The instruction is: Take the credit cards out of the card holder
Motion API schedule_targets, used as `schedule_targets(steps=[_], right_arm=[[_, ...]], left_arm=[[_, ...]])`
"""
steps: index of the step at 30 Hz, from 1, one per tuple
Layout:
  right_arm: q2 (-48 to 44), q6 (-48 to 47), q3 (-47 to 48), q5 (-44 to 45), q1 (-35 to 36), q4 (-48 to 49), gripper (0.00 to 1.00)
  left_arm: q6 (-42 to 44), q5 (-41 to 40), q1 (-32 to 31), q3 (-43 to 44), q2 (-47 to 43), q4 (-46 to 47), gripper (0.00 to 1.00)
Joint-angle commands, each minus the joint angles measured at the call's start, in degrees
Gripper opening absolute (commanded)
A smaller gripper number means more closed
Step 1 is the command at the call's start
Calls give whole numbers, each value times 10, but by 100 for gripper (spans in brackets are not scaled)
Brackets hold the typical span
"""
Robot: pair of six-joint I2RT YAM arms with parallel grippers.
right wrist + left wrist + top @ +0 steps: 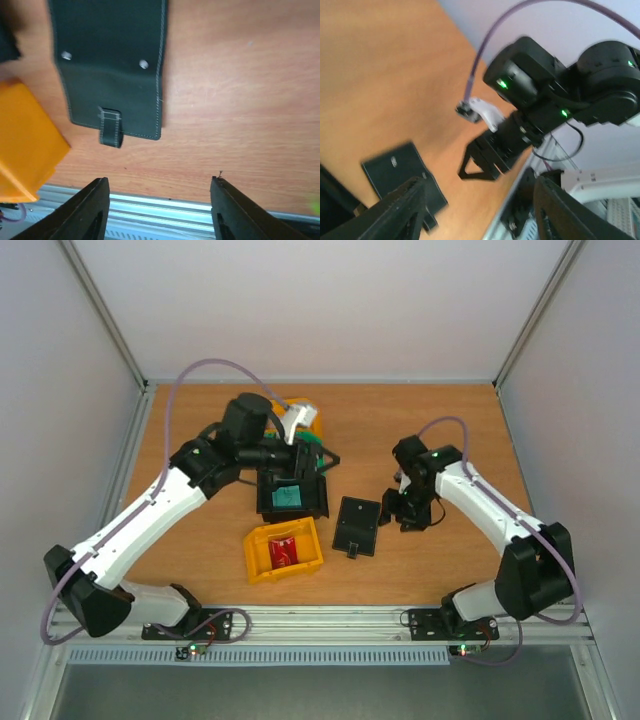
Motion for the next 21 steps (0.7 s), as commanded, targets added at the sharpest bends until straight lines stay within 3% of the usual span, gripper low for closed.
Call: schedule_targets(steps=[1, 6, 10, 15, 21], right_arm=[[18, 92, -87, -94, 3, 148, 61], [81, 78, -123, -119, -18, 245, 65], [129, 77, -168, -142, -34, 328, 64], [168, 79, -209, -169, -39, 390, 62], [167, 94, -252, -192, -61, 446, 51]], left_arm=[[-23, -37, -66, -23, 19, -108, 65], [-94, -83, -101, -16, 100, -167, 68], [-119, -105, -112, -11, 157, -129, 68], [-111, -133, -117, 36, 269, -162, 66], [-126, -141, -117, 50, 326, -133, 64]])
